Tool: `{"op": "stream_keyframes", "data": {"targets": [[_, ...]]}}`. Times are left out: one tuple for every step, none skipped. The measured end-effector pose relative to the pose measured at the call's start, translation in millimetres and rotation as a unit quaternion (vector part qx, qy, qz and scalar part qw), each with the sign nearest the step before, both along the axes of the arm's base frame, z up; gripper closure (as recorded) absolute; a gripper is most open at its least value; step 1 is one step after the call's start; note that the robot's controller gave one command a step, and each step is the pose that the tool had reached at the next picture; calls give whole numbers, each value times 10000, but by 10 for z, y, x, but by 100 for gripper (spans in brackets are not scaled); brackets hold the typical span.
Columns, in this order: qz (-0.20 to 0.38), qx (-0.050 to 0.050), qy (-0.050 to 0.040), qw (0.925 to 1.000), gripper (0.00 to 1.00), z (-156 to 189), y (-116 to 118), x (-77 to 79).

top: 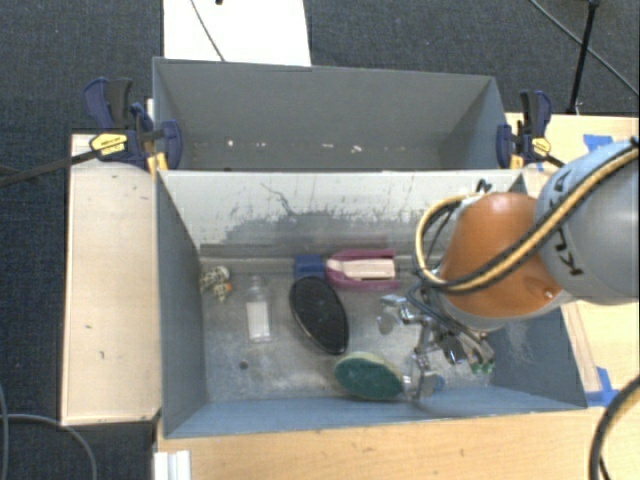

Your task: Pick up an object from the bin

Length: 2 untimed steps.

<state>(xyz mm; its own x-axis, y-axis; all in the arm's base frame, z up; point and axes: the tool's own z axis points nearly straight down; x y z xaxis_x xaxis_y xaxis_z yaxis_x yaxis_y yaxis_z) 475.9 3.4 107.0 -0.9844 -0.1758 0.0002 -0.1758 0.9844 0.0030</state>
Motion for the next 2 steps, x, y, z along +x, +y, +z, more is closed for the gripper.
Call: {"op": "stream_keyframes", "data": {"targets": [[626, -12, -79, 9980, 0, -352, 436, 46], [638, -12, -20, 9980, 100, -371, 428, 4]]}}
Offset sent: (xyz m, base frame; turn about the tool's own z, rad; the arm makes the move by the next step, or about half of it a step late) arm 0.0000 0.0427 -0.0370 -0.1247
